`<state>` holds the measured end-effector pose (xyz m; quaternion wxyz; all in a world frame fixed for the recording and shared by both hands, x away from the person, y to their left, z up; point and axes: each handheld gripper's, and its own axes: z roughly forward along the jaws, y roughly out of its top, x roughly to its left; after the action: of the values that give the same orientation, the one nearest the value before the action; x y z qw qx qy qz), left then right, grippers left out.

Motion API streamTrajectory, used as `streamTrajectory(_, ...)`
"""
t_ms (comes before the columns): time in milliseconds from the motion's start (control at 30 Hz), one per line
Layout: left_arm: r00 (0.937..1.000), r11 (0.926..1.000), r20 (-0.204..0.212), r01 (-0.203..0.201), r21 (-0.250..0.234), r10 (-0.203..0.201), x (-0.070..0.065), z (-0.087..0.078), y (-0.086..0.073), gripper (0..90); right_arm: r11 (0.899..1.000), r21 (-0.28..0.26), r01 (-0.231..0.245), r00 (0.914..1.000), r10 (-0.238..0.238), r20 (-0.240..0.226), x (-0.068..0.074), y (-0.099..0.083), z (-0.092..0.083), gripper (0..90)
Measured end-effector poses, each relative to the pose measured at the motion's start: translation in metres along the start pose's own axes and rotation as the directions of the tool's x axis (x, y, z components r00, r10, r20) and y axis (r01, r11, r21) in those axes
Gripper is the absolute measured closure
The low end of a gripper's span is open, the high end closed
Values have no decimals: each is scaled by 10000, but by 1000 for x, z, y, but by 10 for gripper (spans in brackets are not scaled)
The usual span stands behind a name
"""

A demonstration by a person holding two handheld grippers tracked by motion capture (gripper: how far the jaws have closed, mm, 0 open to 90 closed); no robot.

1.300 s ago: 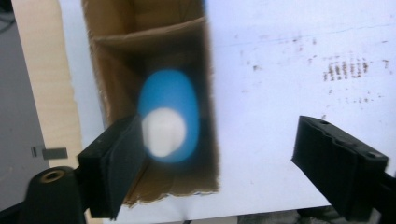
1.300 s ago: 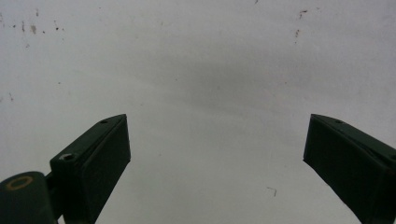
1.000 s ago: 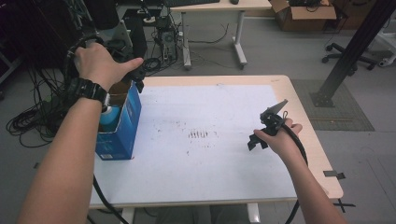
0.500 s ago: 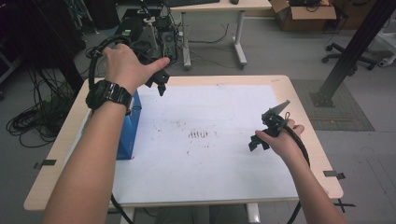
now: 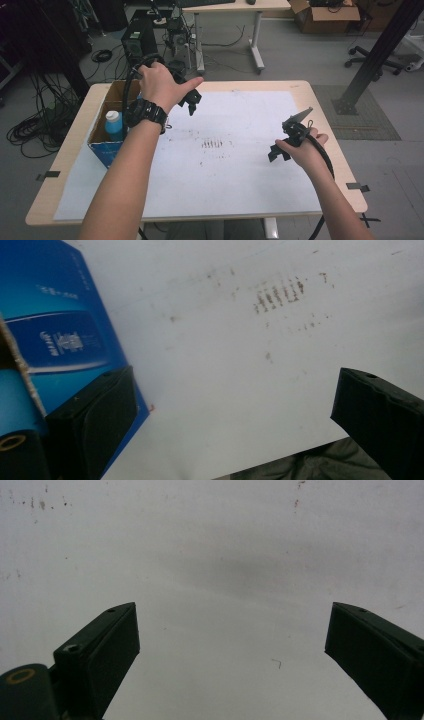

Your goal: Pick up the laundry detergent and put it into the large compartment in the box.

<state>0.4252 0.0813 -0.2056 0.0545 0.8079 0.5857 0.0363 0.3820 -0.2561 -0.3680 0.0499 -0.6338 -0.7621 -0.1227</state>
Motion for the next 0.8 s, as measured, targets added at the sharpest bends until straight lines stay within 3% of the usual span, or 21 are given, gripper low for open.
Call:
streamTrajectory(400,9996,9998,223,-197,72,195,-6,14,-1,49,9999,11,-116,9999,116,27,-2,-3,-2,74)
streamTrajectory(800,9996,9996,177,-241,109,239,-6,15,-2,49,10000,14,17,10000,-17,32,0,-2,-2,74)
